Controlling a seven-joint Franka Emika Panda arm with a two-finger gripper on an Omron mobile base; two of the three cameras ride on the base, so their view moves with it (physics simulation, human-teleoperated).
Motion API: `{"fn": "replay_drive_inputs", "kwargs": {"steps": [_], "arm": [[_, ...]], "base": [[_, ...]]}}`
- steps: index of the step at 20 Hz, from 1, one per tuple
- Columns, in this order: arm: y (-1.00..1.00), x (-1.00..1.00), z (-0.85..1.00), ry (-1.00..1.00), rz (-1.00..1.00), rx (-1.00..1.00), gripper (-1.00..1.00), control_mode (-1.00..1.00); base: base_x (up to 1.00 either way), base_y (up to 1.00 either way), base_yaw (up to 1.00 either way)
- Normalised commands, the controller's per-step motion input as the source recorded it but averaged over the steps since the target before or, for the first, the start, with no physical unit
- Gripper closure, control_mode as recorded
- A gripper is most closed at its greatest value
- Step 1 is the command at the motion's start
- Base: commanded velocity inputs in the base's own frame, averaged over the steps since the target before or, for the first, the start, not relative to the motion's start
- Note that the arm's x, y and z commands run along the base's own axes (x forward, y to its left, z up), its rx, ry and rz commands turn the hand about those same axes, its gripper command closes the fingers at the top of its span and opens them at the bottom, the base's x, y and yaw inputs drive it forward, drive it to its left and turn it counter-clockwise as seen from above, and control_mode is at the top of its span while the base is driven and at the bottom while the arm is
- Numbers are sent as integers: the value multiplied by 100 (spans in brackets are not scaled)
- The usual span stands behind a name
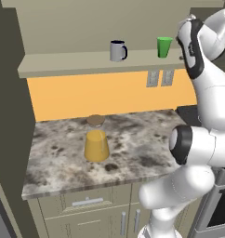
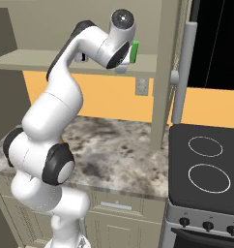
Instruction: There is a tray on the dining counter. Grab the cup, mug, and pitcher and place them on the tray. The pitcher may be placed next to the tray if it cannot fit the tray.
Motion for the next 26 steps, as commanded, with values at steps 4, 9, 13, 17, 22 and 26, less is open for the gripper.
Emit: {"fn": "replay_drive_inputs", "kwargs": {"steps": [4, 9, 13, 17, 22, 26], "arm": [[-4, 38, 0, 0, 0, 0, -100, -100], [-4, 43, 0, 0, 0, 0, -100, -100], [-10, 38, 0, 0, 0, 0, -100, -100], [-20, 32, 0, 0, 0, 0, -100, -100], [-10, 30, 0, 0, 0, 0, -100, -100], [0, 29, 0, 0, 0, 0, -100, -100]], "base": [[0, 0, 0], [0, 0, 0], [0, 0, 0], [0, 0, 0], [0, 0, 0], [0, 0, 0]]}}
